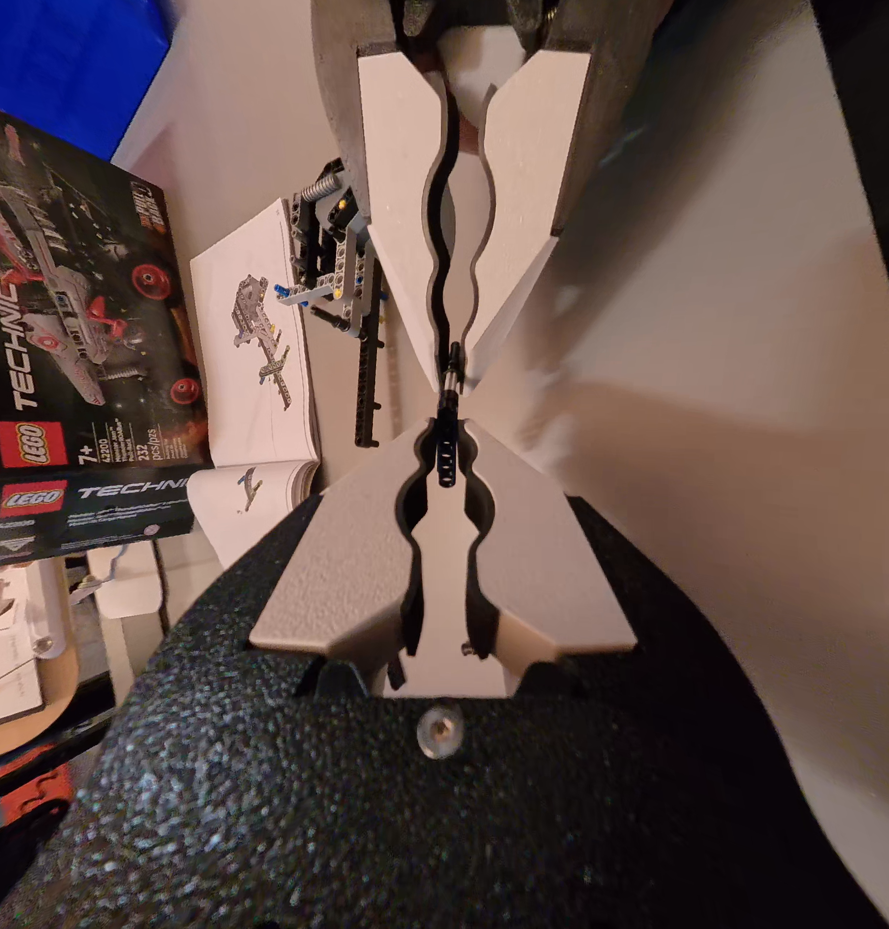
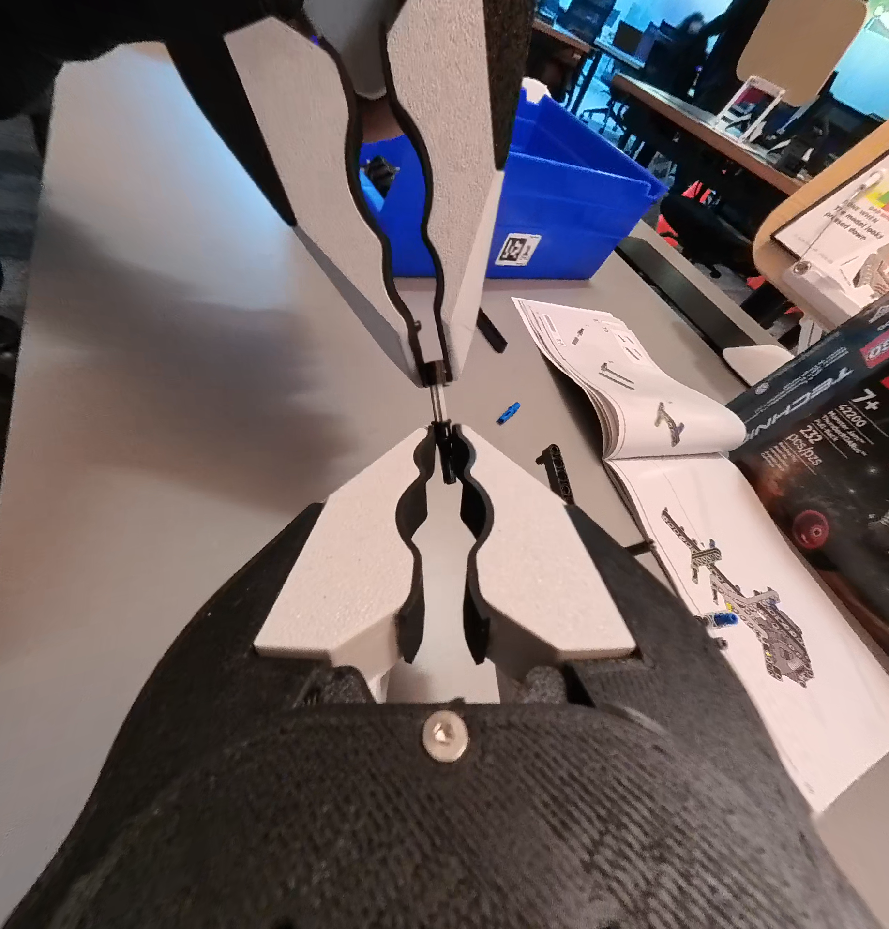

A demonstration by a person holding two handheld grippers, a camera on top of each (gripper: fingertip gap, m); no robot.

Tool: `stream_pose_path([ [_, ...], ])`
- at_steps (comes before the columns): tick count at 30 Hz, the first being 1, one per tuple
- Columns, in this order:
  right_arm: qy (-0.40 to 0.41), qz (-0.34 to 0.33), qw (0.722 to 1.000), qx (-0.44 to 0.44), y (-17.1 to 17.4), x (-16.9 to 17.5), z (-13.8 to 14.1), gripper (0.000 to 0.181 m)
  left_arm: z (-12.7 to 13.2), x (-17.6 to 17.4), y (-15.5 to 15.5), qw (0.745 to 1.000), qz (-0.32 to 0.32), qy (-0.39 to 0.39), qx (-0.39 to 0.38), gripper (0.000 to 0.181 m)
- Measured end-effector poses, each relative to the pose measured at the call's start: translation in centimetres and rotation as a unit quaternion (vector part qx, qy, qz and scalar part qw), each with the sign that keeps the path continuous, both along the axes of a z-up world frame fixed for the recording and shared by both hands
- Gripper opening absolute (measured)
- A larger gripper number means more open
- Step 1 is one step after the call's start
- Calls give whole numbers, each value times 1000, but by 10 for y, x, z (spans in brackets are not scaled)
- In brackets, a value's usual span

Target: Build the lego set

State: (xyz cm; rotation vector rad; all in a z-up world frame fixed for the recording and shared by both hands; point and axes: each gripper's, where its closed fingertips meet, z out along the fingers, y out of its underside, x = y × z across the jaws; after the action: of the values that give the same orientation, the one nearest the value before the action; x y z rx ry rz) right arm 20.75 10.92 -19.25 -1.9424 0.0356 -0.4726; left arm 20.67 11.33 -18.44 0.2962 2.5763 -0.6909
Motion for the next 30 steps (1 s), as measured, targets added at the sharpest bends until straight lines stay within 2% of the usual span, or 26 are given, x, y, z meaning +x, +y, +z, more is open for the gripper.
stream_pose_path([
  [1, -9, -3, 1000, -7, 0, 0, 0, 4, -1, 1, 0, 1000, 2, -8, 11, 5],
  [8, -55, -37, 996, -56, -3, 7, -6, 4, -10, 7, -4, 995, 31, -69, 58, 5],
  [12, -78, -34, 993, -77, 1, 5, -12, 4, -22, 7, -6, 995, 39, -69, 55, 5],
  [22, -14, -13, 1000, 16, 0, 4, 0, 4, -8, 7, -10, 996, 45, -47, -54, 5],
  [30, 30, -4, 993, 110, -3, 5, 20, 4, 18, 10, -13, 981, 61, -25, -182, 10],
])
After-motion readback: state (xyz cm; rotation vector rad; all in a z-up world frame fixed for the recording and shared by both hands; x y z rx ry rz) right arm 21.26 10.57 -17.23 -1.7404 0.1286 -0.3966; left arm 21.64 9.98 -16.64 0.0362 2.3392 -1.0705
